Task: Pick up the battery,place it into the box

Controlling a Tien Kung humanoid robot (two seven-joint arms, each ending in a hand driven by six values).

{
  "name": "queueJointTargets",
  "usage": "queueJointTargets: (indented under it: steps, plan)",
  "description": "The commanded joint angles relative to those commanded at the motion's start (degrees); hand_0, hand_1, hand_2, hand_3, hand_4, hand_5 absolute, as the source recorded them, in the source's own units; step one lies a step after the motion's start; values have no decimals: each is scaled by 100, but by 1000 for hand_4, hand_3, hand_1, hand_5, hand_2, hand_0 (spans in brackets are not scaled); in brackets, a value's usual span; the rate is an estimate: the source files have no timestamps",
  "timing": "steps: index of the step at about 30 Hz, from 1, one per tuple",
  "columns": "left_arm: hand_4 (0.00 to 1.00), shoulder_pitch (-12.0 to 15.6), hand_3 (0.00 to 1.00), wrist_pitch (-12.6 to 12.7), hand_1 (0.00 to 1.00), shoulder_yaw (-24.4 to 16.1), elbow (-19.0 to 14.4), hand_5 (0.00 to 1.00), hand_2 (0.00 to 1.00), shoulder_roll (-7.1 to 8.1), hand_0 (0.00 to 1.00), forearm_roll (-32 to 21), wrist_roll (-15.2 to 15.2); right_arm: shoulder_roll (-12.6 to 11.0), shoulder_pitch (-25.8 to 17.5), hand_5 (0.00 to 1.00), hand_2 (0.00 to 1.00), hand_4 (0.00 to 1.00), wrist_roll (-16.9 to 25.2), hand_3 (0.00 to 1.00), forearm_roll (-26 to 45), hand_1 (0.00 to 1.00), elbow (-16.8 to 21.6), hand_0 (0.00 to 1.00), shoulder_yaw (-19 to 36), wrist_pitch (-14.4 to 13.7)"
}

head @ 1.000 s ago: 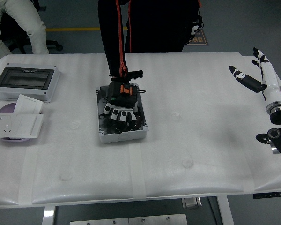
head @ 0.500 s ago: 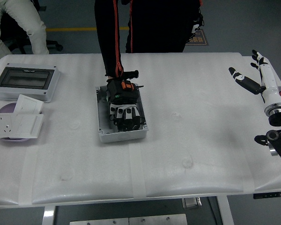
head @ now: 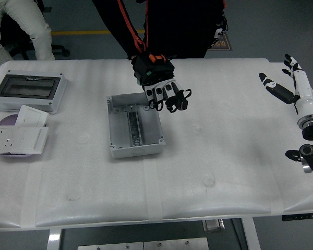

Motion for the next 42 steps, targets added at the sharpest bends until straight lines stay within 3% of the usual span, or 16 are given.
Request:
queueJointTargets:
  steps: [11, 25, 29, 36, 40, 42]
  plan:
    - [11, -9, 460, -7, 573, -23, 7, 2, 681, 8, 561, 46, -7, 5, -12, 436, 964, 811, -74, 998, -233, 909, -97, 998, -54, -15]
    - [21, -44, 462, -15, 578, -19, 19, 2, 689, 22, 563, 79, -47, 47, -58, 436, 962, 802, -627, 998, -1730, 905, -166, 998, -270, 159]
    - [21, -43, 462, -23, 578, -38, 19, 2, 689, 25, 563, 99, -39, 5, -90, 436, 962, 802, -1098, 998, -2239, 905, -132, 998, -333, 325]
    - [24, -45, 463, -37, 580, -17, 24, 2, 688, 17, 564, 71, -49, 226, -86, 437, 962, 801, -2578, 998, -3336, 905, 152, 998, -657, 354]
    - [27, -57, 463, -41, 580, 6, 28, 2, 690, 14, 564, 46, -66, 402, -66, 449, 957, 805, -3361, 998, -3931, 881, 213, 998, -666, 726]
    - [27, -62, 463, -44, 580, 3, 29, 2, 690, 17, 564, 47, -67, 443, -64, 449, 957, 805, -3361, 998, -4205, 881, 231, 998, -676, 970]
